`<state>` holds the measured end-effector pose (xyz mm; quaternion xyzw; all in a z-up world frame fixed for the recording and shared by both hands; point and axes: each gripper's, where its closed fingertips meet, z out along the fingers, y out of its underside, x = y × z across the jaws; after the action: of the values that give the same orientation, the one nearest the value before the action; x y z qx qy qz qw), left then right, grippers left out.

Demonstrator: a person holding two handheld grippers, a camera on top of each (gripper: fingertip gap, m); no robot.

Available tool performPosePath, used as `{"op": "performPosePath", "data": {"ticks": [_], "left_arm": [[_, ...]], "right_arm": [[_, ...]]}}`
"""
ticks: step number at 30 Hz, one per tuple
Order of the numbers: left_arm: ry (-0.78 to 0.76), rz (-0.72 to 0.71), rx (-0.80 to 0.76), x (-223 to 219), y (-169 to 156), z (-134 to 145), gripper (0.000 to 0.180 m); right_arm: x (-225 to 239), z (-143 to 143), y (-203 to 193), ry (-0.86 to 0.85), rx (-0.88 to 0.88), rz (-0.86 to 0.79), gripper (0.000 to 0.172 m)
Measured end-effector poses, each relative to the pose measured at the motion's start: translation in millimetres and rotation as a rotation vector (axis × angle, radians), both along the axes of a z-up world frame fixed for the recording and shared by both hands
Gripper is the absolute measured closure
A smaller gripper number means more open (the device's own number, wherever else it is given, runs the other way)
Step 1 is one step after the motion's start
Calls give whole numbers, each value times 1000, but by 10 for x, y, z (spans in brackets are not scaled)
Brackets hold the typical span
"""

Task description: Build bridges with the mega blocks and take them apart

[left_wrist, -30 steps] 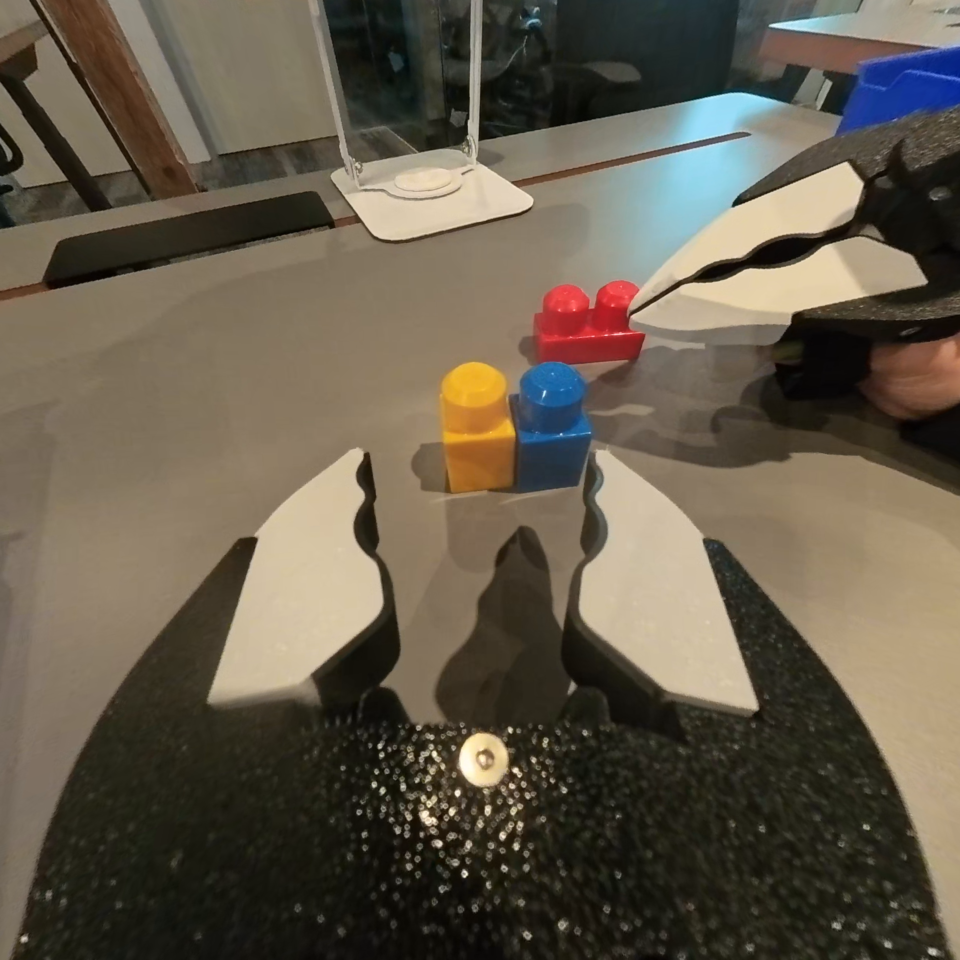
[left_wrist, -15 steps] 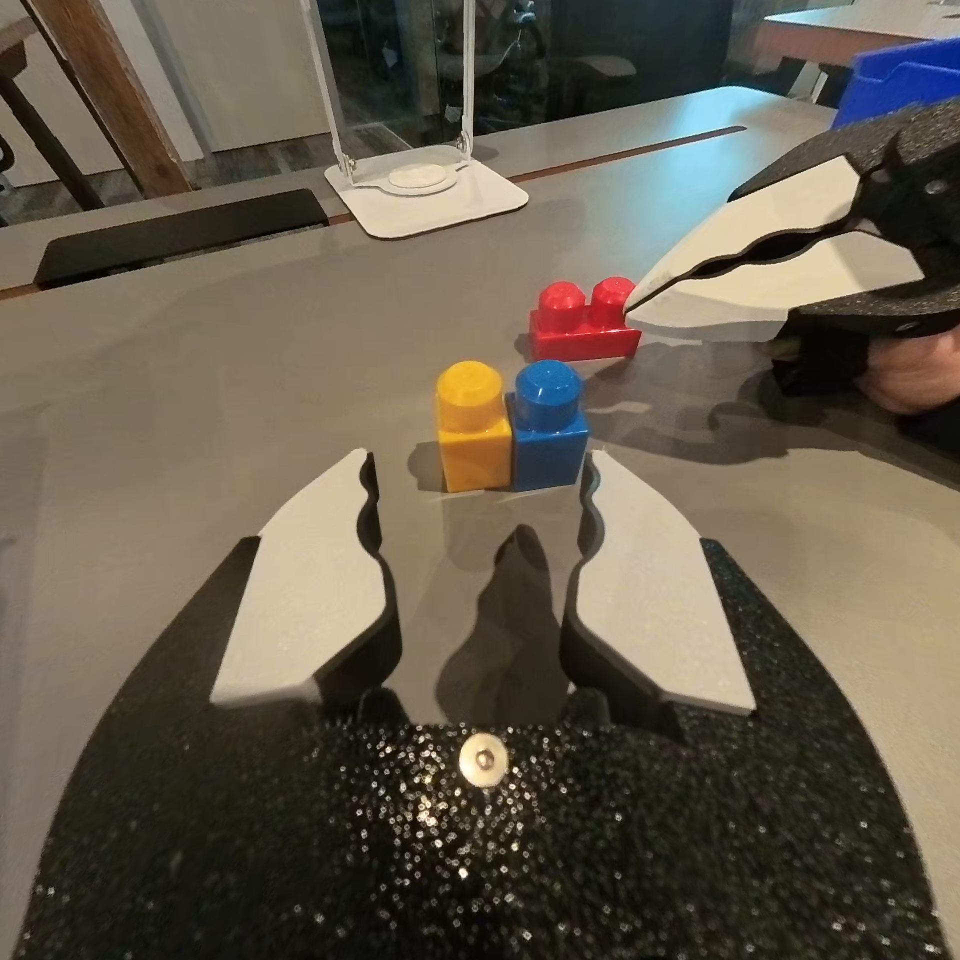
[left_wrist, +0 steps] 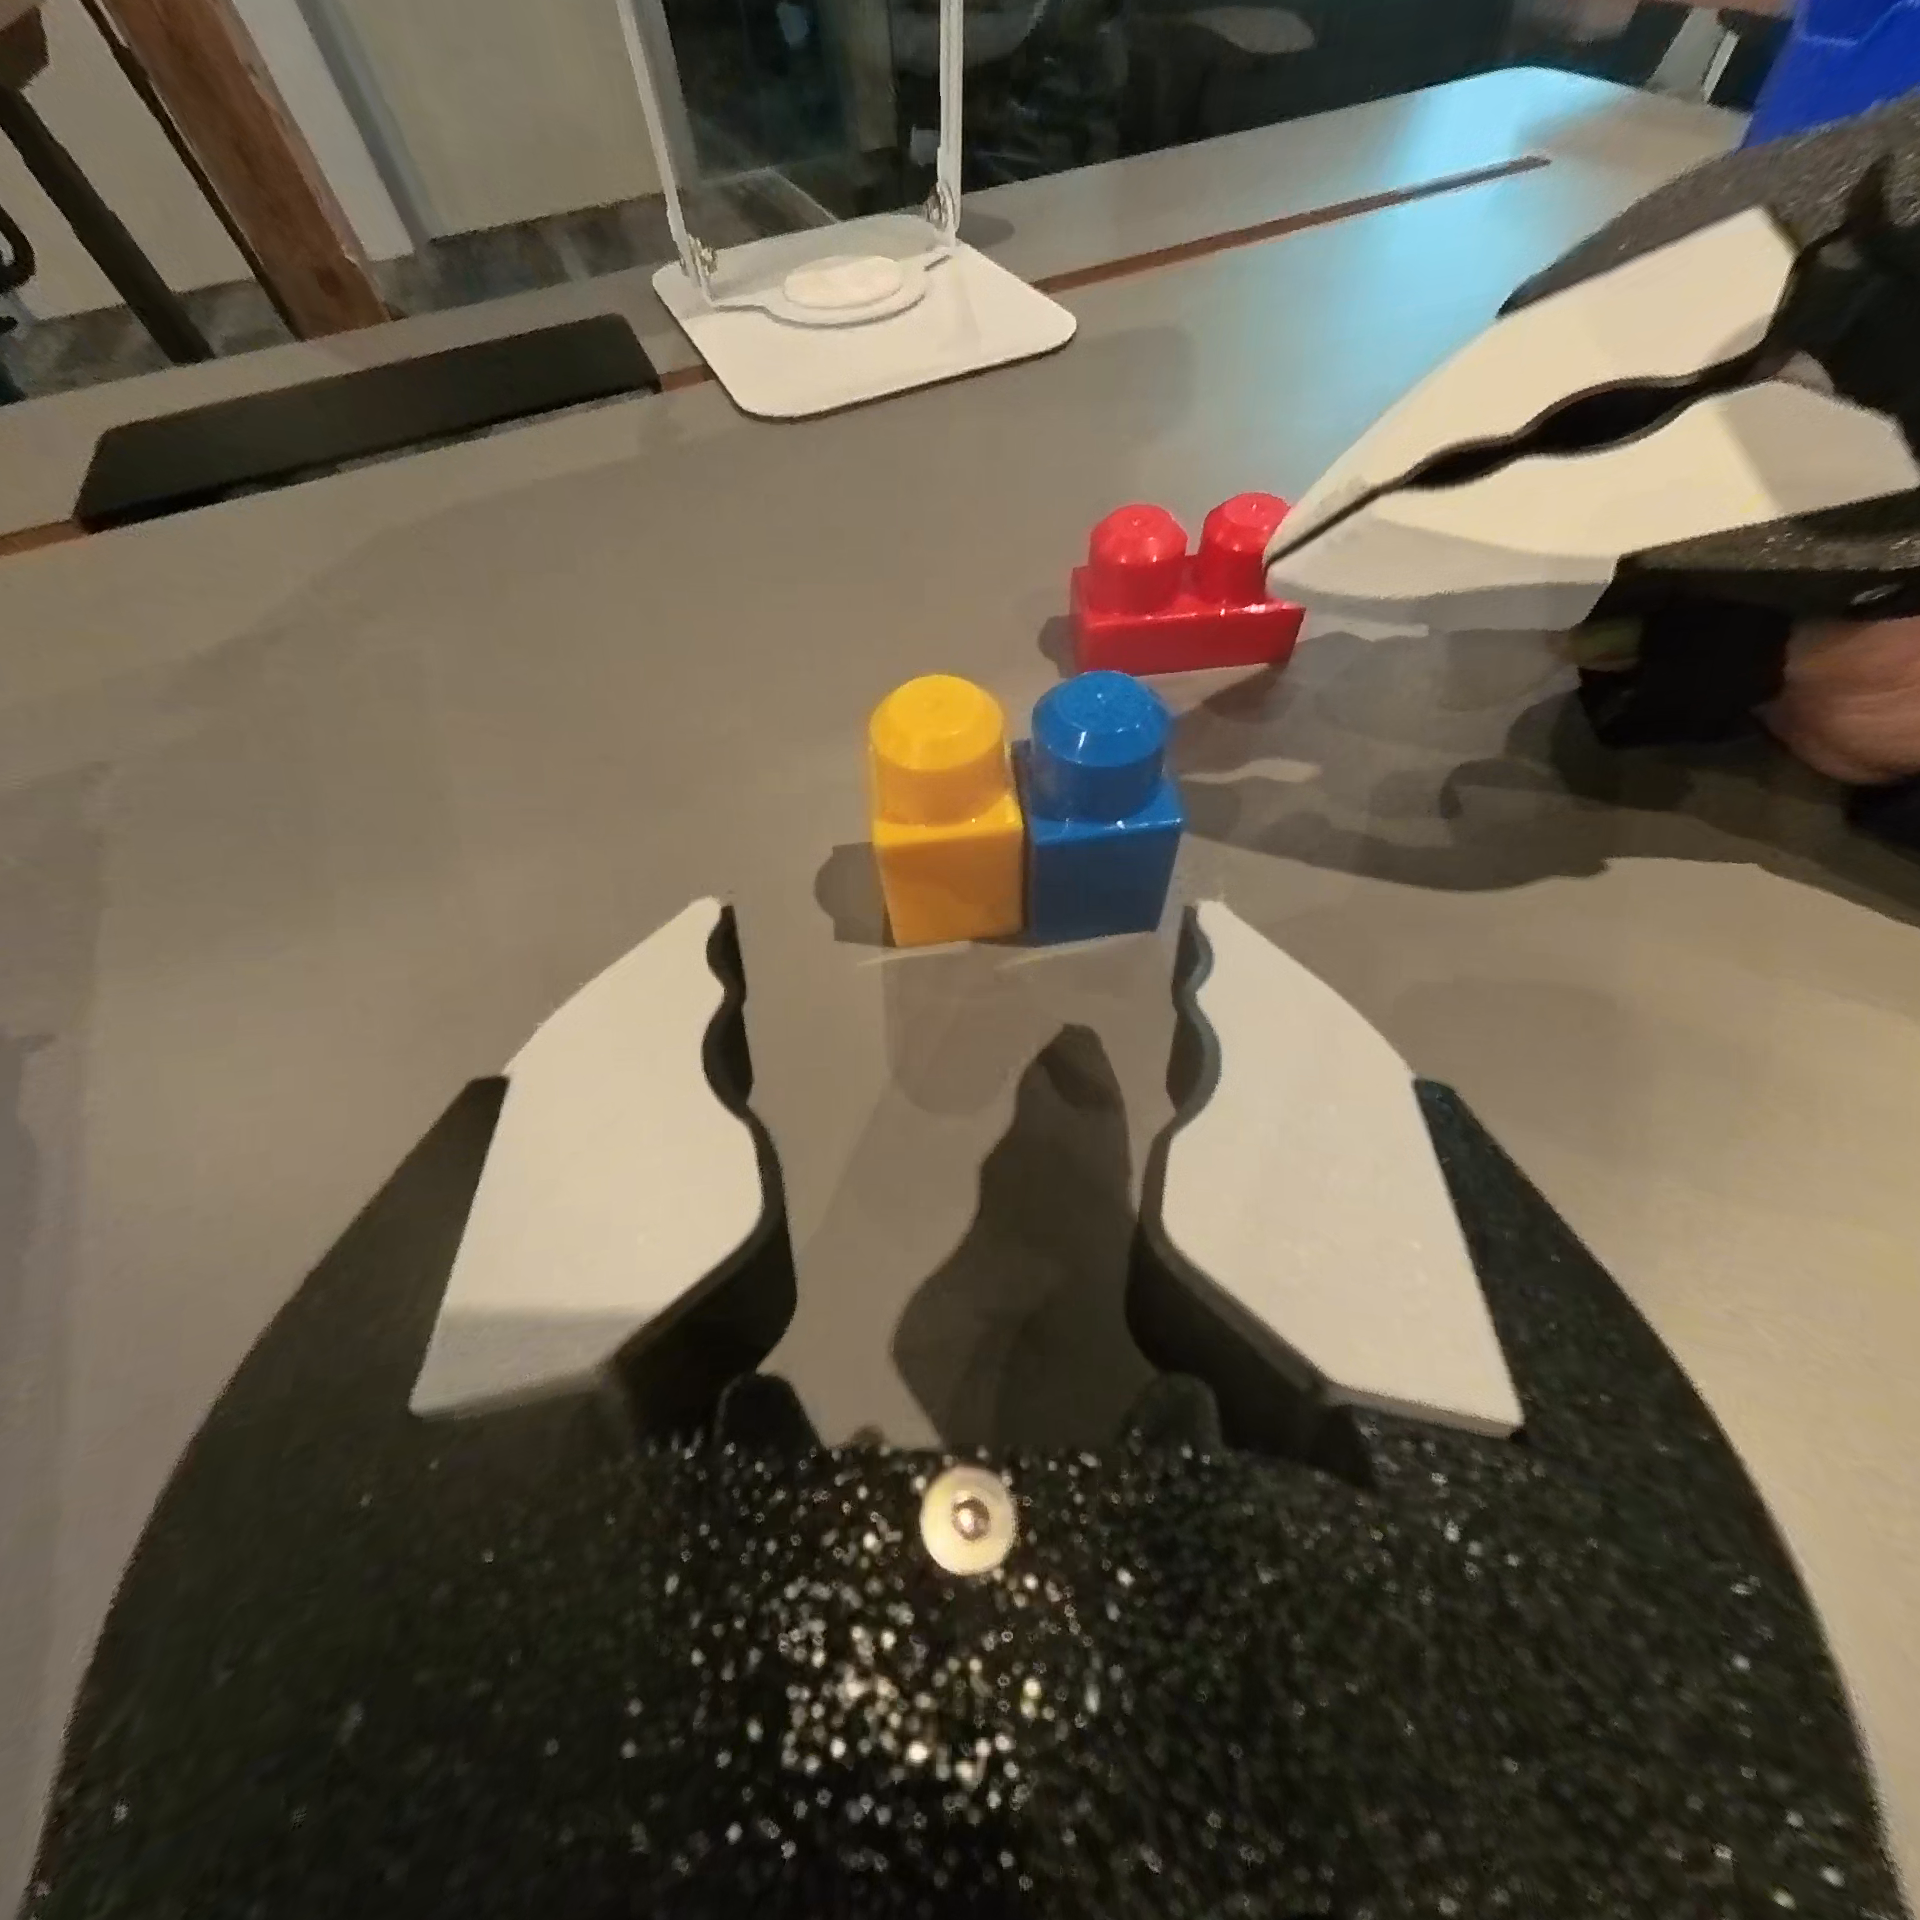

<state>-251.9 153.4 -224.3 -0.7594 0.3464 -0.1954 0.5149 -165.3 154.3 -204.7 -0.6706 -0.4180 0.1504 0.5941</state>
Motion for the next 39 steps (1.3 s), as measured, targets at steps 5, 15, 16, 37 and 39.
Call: {"op": "performPosePath", "data": {"ticks": [5,15,16,37,39], "left_arm": [[72,-15,-57,30,-71,-119,100],[60,-65,-49,166,-49,-73,100],[62,-71,-48,175,-54,-75,99],[352,-778,61,290,199,-95,97],[376,-842,32,318,198,-176,102]], "right_arm": [[-132,-39,-61,-5,-79,63,156],[-257,-130,-78,-56,-175,68,140],[-259,-126,-79,-37,-199,68,138],[-401,-389,17,-105,-317,9,127],[-404,-401,31,-111,-319,11,126]]}}
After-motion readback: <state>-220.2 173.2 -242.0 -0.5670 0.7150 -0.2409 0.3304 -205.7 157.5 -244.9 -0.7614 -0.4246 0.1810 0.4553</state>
